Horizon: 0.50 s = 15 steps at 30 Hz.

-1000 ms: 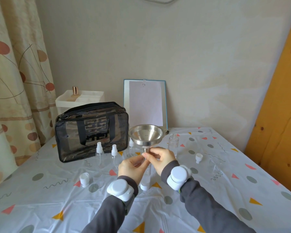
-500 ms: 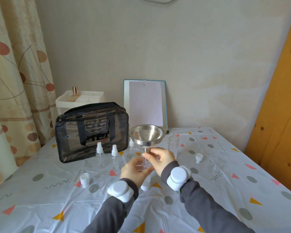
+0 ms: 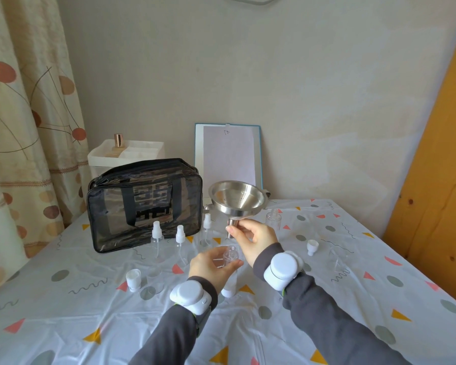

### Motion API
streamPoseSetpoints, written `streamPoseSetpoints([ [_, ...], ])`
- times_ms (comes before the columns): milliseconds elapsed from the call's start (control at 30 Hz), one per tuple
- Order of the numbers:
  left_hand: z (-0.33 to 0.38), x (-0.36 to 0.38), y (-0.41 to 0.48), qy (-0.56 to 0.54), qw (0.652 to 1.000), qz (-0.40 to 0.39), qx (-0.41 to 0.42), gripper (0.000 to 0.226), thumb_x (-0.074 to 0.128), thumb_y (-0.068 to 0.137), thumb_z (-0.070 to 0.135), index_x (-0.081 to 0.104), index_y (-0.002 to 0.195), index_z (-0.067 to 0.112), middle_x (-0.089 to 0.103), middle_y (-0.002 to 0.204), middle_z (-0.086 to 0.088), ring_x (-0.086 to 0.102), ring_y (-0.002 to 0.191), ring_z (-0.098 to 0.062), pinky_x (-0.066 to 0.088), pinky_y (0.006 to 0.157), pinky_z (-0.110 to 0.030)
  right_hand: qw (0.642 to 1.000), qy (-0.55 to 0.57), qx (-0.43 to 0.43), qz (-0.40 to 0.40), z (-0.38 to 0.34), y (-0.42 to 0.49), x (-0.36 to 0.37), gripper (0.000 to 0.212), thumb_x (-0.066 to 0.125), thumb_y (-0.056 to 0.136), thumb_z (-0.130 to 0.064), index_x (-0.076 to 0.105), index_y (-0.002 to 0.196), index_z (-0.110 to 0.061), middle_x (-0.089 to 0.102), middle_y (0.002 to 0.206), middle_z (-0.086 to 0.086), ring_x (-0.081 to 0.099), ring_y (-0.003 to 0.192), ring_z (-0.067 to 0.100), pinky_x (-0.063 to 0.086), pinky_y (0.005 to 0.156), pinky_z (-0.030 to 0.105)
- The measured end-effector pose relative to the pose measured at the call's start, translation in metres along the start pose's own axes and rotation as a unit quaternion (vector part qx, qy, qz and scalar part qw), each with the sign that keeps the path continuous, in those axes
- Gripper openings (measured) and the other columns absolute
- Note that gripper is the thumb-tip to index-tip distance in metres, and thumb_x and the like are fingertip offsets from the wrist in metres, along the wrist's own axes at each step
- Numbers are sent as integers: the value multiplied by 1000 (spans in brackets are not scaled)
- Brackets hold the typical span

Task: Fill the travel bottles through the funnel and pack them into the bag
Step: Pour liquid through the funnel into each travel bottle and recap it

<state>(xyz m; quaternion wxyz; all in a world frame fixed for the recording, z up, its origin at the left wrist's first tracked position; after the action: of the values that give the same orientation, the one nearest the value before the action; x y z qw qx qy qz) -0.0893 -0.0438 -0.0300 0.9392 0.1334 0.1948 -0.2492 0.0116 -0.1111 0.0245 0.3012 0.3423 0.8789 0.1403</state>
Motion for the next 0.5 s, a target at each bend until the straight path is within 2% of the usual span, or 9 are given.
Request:
streamPoseSetpoints([
  [133, 0, 0, 0, 10, 1000, -5, 1, 47, 76, 71, 39, 66, 113, 22, 70, 102, 7, 62, 92, -4, 49, 90, -24, 998, -44, 4, -40, 3, -2, 2, 13, 62, 85, -30, 66, 75, -22, 62, 67, -12, 55, 64, -3, 37, 61, -1],
  [233, 0, 0, -1, -8, 1000, -2, -6, 47, 78, 69, 38, 67, 112, 21, 71, 101, 6, 64, 92, -4, 50, 91, -26, 1000, -11, 3, -7, 4, -1, 1, 13, 62, 86, -26, 68, 78, -18, 62, 64, -15, 57, 63, -9, 38, 64, 1],
  [300, 1, 0, -1, -14, 1000, 1, -7, 46, 79, 68, 36, 68, 110, 21, 71, 99, 6, 64, 90, -3, 50, 91, -25, 1000, 8, 4, 1, 3, 2, 0, 13, 63, 86, -25, 69, 78, -16, 64, 66, -13, 58, 64, -5, 41, 66, 4],
  [400, 0, 0, -1, -9, 1000, 0, -5, 45, 78, 70, 36, 67, 111, 22, 71, 99, 7, 63, 88, -2, 49, 89, -22, 999, -26, 10, -42, 4, 0, 3, 14, 63, 85, -26, 69, 79, -15, 66, 69, -7, 58, 66, 5, 40, 64, 3],
  [500, -1, 0, -1, -10, 1000, -2, -7, 45, 77, 70, 37, 67, 112, 22, 70, 102, 6, 63, 89, -2, 48, 88, -21, 1000, -14, 6, -19, 5, -2, 4, 13, 63, 85, -26, 69, 78, -17, 64, 66, -11, 57, 63, -4, 40, 64, 0],
])
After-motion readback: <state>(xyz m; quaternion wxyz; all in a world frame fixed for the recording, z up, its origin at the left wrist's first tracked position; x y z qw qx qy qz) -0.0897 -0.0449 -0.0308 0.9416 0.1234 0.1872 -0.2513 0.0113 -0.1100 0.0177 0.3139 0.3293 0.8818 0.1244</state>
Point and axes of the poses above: each hand's wrist, its own y-axis towards the middle knuckle, its own x-axis out of the palm, z = x × y, the point moved 1 cm from there along y, towards the middle knuckle
